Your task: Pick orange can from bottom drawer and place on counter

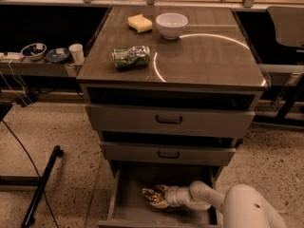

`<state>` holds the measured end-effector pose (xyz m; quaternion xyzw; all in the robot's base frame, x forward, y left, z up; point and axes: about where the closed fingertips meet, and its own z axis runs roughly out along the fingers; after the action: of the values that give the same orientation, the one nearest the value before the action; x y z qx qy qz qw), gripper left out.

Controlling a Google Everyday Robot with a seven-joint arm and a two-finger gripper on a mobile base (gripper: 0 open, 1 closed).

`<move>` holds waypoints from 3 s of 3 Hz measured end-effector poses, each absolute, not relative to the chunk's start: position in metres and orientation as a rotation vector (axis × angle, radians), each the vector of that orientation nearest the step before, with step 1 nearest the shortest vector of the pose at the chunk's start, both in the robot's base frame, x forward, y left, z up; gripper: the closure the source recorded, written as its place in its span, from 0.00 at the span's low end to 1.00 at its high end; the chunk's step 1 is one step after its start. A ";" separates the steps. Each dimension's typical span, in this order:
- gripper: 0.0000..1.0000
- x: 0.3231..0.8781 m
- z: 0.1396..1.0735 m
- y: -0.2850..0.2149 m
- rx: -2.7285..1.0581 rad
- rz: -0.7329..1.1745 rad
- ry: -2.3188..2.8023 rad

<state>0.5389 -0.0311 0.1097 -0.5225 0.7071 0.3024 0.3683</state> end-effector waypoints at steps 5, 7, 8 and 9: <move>1.00 0.476 0.284 -0.130 -1.122 0.812 1.328; 1.00 0.468 0.299 -0.133 -1.202 0.711 1.306; 1.00 0.475 0.353 -0.148 -1.332 0.451 1.243; 1.00 0.467 0.431 -0.157 -1.422 0.304 1.208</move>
Offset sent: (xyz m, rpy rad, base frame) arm -0.0035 -0.0417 0.0417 0.4310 -0.0801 -0.0269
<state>0.4672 -0.1568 0.4308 -0.6098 0.5180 0.1305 0.5855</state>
